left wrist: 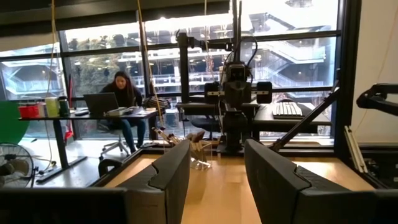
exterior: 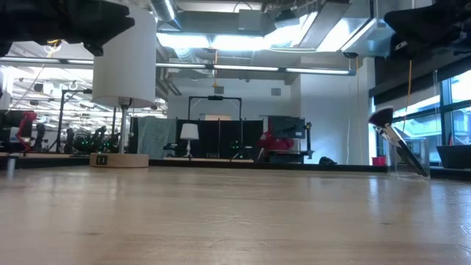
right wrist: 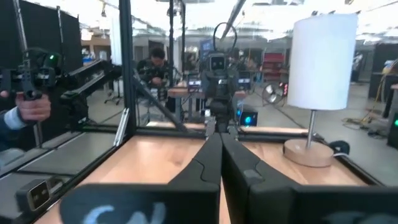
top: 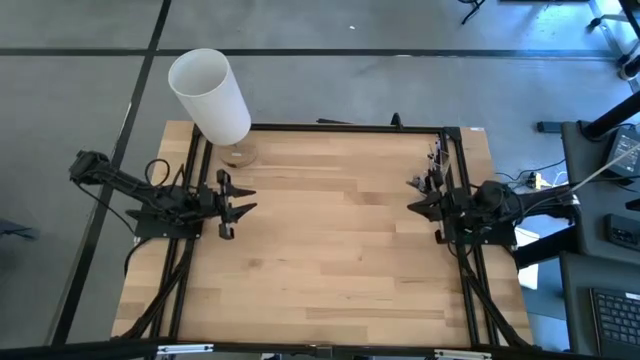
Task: Sort items
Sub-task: Return to Home Position
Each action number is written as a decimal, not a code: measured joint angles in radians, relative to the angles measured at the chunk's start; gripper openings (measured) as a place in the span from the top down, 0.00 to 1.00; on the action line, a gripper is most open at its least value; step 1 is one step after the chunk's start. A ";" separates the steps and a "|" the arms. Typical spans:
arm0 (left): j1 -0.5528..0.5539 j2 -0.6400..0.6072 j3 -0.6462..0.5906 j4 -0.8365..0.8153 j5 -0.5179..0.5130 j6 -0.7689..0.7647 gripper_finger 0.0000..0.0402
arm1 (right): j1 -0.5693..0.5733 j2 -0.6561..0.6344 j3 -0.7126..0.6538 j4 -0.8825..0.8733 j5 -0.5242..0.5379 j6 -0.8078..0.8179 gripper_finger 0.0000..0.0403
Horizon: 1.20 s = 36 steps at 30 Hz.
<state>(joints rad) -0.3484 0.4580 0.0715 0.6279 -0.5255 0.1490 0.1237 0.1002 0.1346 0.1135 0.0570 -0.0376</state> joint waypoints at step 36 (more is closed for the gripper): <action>-0.025 -0.084 0.000 -0.179 -0.038 -0.037 0.63 | -0.148 -0.073 -0.047 -0.099 -0.104 0.021 0.99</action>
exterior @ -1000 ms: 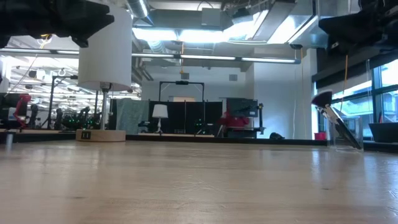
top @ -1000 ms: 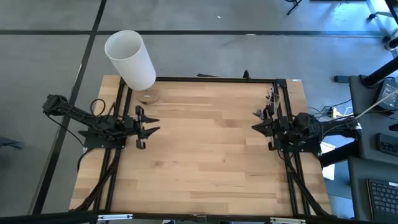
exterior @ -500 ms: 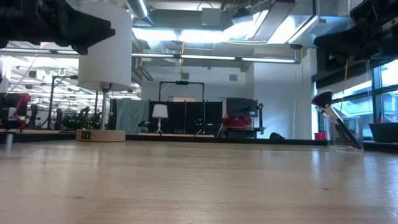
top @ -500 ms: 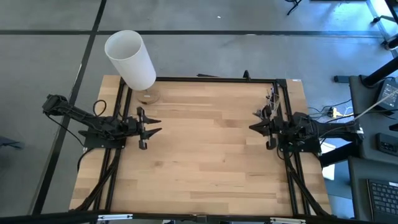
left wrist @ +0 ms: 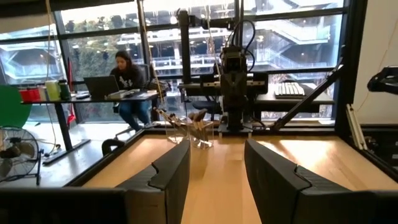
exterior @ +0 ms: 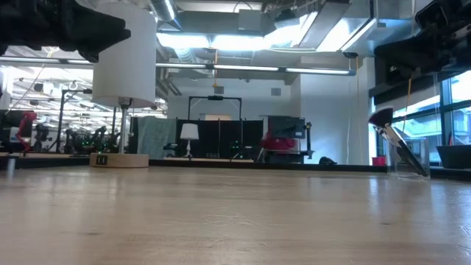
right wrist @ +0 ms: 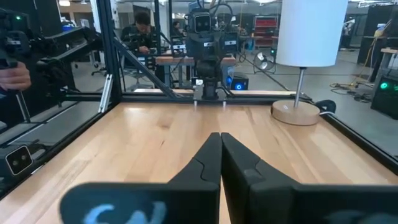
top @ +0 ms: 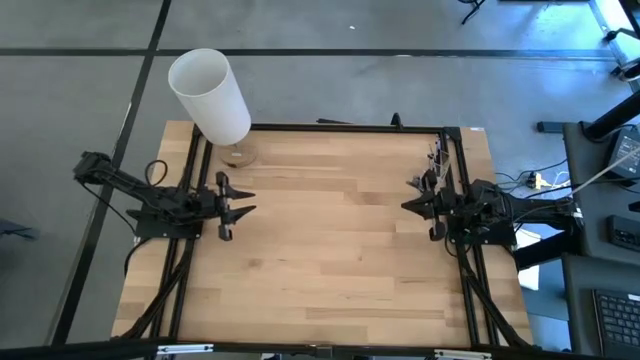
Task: Sort items
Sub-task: Return to Home Position
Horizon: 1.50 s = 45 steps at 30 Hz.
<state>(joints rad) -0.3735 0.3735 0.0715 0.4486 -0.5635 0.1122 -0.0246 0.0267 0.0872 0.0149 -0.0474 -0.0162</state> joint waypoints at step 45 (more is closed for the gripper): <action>-0.056 -0.108 -0.063 -0.070 -0.043 0.033 0.63 | 0.000 0.019 -0.080 0.187 0.091 -0.071 0.90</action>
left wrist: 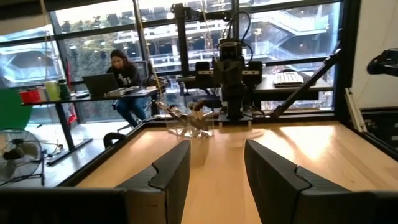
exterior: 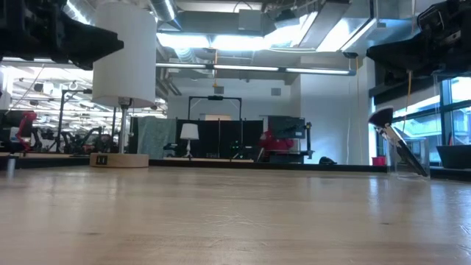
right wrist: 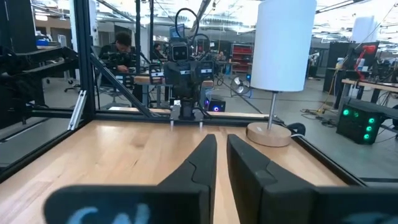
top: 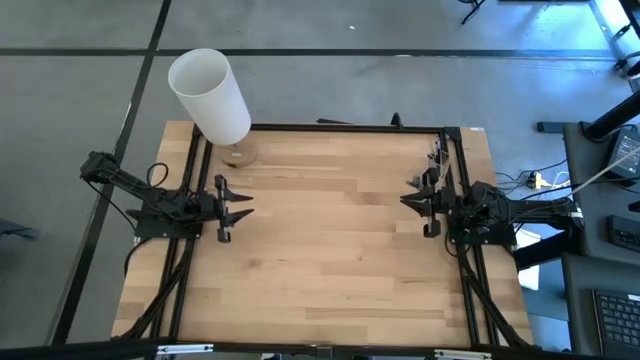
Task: Sort items
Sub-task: Return to Home Position
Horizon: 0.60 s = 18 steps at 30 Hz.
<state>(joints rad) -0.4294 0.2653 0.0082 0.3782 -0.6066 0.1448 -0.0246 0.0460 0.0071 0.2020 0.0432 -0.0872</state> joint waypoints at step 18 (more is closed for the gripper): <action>0.000 0.001 0.000 0.007 -0.109 -0.001 0.63 | 0.000 0.000 0.000 -0.032 -0.001 0.005 0.90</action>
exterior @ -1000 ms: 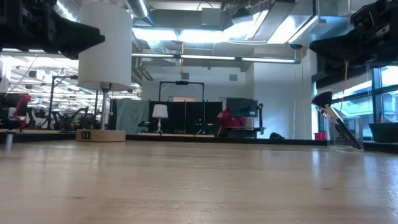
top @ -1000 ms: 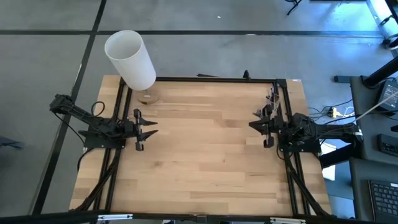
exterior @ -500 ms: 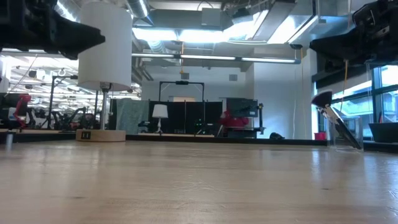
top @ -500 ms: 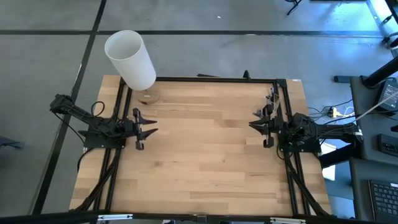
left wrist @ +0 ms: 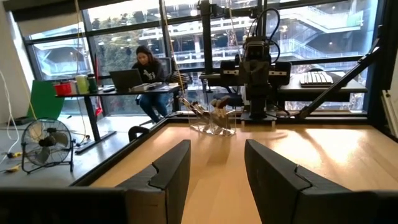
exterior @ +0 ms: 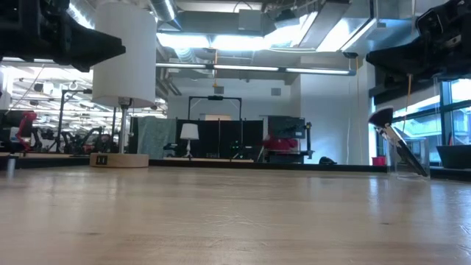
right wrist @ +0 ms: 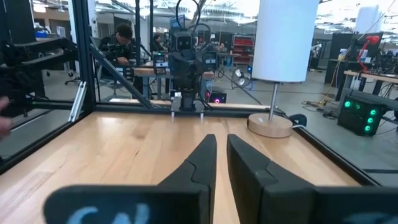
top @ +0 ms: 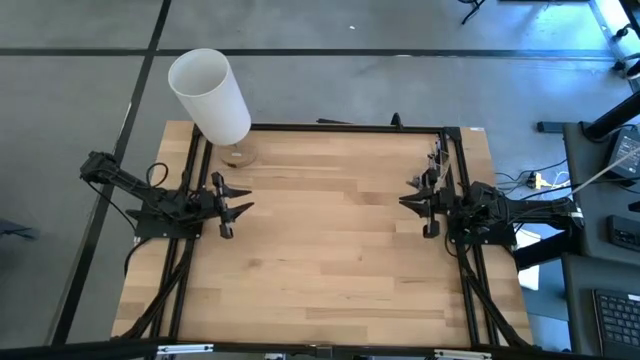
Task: Sort items
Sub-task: Return to Home Position
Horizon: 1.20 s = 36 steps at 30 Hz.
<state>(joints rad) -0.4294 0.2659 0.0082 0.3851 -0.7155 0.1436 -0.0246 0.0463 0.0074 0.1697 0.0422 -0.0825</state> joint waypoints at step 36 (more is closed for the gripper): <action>0.000 0.000 0.000 0.000 0.002 0.000 0.63 | 0.000 0.000 0.000 -0.049 0.000 0.000 0.90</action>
<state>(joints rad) -0.4294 0.2660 0.0082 0.3847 -0.7136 0.1440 -0.0242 0.0463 0.0074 0.1211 0.0422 -0.0830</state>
